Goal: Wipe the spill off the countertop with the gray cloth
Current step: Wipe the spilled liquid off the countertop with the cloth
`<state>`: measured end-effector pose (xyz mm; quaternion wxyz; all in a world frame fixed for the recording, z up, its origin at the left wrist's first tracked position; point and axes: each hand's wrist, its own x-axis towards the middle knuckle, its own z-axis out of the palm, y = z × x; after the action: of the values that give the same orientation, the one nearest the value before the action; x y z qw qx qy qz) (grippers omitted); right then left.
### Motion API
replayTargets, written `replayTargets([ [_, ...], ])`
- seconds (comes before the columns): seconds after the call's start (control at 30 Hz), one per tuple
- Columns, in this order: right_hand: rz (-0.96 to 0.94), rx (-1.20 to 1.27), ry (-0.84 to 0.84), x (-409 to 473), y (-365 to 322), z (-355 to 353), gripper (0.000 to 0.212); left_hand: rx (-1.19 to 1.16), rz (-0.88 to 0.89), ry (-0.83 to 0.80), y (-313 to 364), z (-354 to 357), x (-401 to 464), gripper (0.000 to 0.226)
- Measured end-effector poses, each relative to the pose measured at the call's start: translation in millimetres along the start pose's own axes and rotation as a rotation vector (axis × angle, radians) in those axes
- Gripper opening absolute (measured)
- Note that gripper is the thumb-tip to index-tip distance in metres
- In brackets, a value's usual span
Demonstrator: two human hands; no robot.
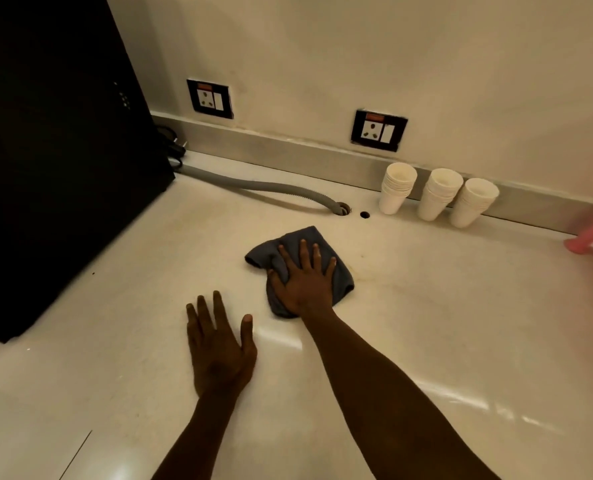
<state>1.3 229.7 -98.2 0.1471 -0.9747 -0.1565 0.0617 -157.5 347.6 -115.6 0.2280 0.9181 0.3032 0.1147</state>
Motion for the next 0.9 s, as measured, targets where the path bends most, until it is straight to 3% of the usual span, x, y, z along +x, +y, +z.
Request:
replayTargets([
  [0.4,0.527,-0.021,0.092,-45,218,-61,0.073,0.031,0.058,-0.054,-6,3,1,0.088],
  [0.5,0.562,-0.024,0.089,-50,240,-65,0.074,0.076,0.095,-0.06,-3,3,0,0.089],
  [0.67,0.382,-0.068,0.09,-16,189,-54,0.065,0.036,0.087,-0.062,2,-1,-3,0.09],
  [0.9,-0.12,-0.049,-0.005,33,14,-6,0.063,-0.126,0.033,0.014,1,-7,-2,0.086],
])
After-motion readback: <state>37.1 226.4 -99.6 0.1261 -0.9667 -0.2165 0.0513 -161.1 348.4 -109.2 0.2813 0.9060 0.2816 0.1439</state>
